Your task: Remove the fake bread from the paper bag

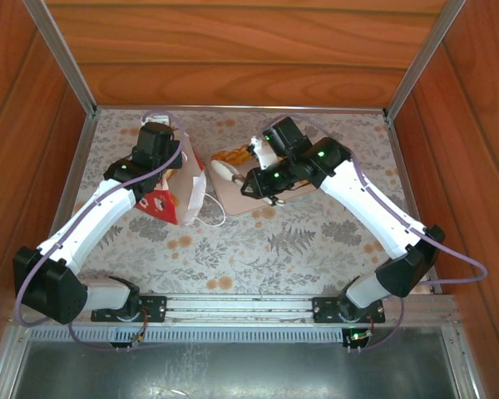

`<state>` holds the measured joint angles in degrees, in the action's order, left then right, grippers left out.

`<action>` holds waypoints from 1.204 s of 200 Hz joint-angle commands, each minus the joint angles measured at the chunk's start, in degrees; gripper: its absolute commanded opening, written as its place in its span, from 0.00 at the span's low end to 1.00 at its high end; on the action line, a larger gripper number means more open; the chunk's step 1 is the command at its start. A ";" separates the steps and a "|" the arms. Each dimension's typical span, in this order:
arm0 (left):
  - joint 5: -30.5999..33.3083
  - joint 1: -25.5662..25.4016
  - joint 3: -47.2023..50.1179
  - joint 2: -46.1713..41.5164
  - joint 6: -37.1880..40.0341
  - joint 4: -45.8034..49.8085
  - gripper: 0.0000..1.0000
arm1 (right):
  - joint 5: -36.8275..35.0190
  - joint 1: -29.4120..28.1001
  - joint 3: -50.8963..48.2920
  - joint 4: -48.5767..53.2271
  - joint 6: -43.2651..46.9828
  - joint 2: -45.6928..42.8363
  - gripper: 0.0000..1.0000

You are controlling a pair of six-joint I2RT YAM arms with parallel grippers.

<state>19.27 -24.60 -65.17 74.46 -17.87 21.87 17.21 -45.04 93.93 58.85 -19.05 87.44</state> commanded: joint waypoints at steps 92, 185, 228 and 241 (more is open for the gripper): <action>-0.94 0.52 -1.06 2.89 -1.29 -1.74 0.00 | 18.08 -3.04 3.99 -13.99 -10.53 17.08 0.35; -2.14 0.52 0.51 0.69 -0.51 -1.74 0.00 | 21.74 -0.12 4.07 -33.10 -23.84 28.66 0.43; -5.32 0.52 0.23 0.10 1.88 -1.74 0.00 | 20.57 0.56 4.33 -35.25 -25.66 31.03 0.42; -5.85 0.52 0.19 -0.14 2.36 -1.70 0.00 | 20.28 0.72 4.10 -35.60 -25.95 31.28 0.42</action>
<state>15.97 -24.60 -65.17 76.31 -17.32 20.78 36.45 -44.60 97.14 26.28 -43.22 118.72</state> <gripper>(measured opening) 0.051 0.421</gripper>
